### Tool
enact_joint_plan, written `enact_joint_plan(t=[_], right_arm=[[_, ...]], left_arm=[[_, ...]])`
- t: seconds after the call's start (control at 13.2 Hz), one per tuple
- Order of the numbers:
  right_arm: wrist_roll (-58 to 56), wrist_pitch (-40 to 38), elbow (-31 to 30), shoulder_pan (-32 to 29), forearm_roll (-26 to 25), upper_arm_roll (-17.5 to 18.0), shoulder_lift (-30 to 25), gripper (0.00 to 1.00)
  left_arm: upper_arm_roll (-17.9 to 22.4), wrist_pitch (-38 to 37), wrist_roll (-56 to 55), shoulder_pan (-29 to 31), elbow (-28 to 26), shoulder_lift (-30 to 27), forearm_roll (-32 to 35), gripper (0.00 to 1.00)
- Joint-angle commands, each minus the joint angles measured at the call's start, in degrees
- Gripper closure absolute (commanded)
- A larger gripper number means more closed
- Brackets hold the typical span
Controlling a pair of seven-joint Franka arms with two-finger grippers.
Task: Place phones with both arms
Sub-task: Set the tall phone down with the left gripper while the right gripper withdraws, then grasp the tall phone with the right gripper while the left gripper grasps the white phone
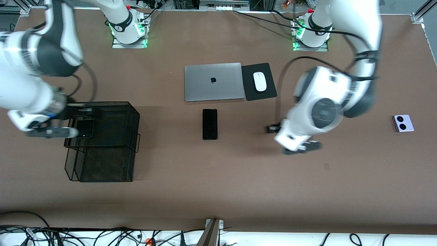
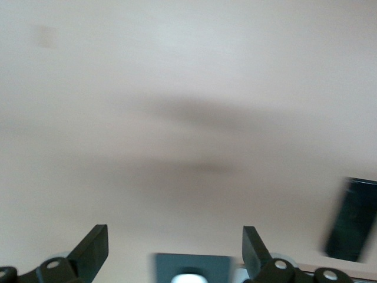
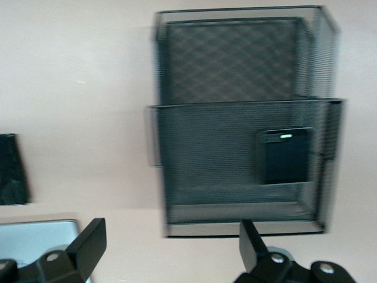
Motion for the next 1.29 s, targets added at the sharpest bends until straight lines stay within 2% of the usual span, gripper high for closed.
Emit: enact_joint_plan(t=[0.0,0.08,0.23,0.3,0.38,0.45,0.61,0.76,0.99,1.21], right_arm=[[12.5,0.6,1.8,-0.2,-2.6,9.7,0.6,0.00],[17.0,2.3,2.4,-0.2,-2.6,13.1,1.7,0.00],[25.7,8.0,3.6,0.2,-4.2,20.4,5.1,0.00],[30.2,11.2,4.5,0.9,-6.6,23.9,7.5,0.00],[34.8,12.5,5.9,2.2,-9.5,25.6,9.5,0.00],[38.6,12.6,8.4,4.2,-11.6,26.6,12.0,0.00],[43.9,12.7,12.4,8.6,-12.2,26.9,16.0,0.00],[45.0,13.4,14.4,10.8,-12.2,26.9,19.4,0.00],[42.5,17.3,11.9,10.6,-12.7,26.9,21.4,0.00],[42.0,25.8,5.5,10.2,-13.0,26.8,23.1,0.00]], left_arm=[[-0.9,-3.3,5.6,2.4,-3.1,-2.3,10.8,0.00],[-0.9,-3.5,7.6,3.9,-4.6,-2.7,14.7,0.00],[-1.0,-3.2,13.2,10.3,-7.8,-3.1,15.7,0.00],[-1.0,-2.9,15.2,13.1,-8.5,-2.5,16.0,0.00],[-1.0,-2.9,16.0,16.1,-9.4,-2.0,16.1,0.00],[-1.0,-2.8,17.3,18.2,-10.4,-1.9,16.2,0.00],[-0.9,0.3,21.1,22.8,-13.2,-1.9,16.2,0.00],[-0.9,8.3,24.3,29.0,-17.7,-2.2,16.7,0.00],[-1.1,23.6,37.9,36.8,-21.8,-2.0,16.7,0.00],[-1.2,27.6,42.2,42.7,-22.3,-0.8,16.1,0.00]])
